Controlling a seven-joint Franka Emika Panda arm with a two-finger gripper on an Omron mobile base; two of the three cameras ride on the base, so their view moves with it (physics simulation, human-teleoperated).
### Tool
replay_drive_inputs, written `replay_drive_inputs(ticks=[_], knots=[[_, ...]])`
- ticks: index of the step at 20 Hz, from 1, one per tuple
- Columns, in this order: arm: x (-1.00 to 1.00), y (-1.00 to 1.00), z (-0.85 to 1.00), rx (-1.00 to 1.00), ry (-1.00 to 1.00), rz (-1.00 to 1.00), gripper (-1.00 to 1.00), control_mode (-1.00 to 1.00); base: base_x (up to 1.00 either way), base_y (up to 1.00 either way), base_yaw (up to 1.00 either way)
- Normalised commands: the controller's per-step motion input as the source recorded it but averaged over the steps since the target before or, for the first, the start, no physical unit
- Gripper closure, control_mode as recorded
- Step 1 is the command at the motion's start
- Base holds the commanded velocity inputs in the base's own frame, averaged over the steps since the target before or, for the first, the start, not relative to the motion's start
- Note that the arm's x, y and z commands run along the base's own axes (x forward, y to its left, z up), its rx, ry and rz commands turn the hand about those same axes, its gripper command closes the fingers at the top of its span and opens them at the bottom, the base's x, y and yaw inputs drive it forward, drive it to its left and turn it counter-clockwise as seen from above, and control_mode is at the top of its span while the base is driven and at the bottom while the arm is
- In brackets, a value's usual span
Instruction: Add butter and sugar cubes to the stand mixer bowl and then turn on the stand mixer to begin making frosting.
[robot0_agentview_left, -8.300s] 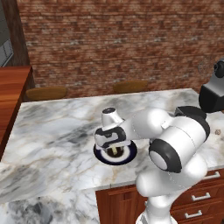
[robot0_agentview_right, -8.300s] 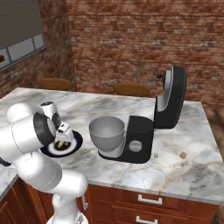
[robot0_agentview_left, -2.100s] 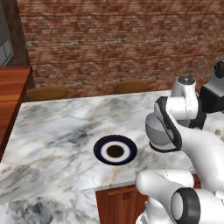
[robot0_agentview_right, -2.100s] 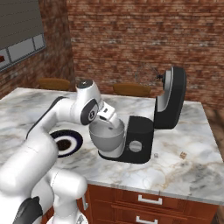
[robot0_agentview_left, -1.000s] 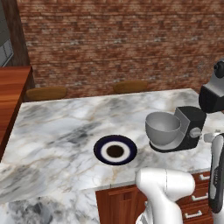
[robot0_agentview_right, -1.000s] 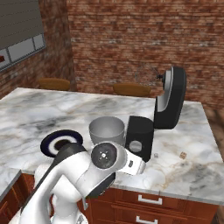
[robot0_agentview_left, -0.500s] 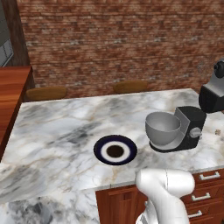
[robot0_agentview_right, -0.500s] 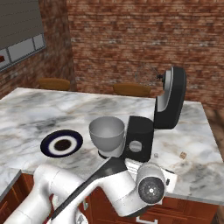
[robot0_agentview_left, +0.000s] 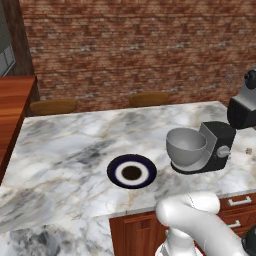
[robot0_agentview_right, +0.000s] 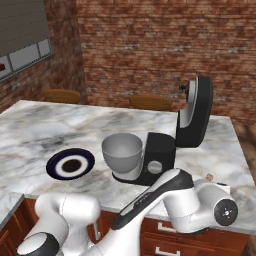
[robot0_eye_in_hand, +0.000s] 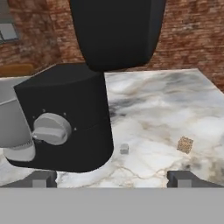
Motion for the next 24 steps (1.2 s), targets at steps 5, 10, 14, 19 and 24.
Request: replay_drive_inputs(ticks=[5, 10, 14, 19, 24], knots=[[0.67, -0.54, -0.23, -0.04, -0.04, 0.3, -1.0, -1.0, 0.0, 0.0, 0.0], [0.52, -0.5, -0.39, -0.09, -0.07, 0.26, -1.0, -1.0, 0.0, 0.0, 0.0], [0.4, -0.31, -0.48, -0.09, -0.05, 0.24, -1.0, -1.0, 0.0, 0.0, 0.0], [0.38, -0.11, -0.53, -0.08, 0.0, 0.23, -1.0, -1.0, 0.0, 0.0, 0.0], [0.43, 0.0, -0.53, -0.08, 0.0, 0.08, -1.0, -1.0, 0.0, 0.0, 0.0]])
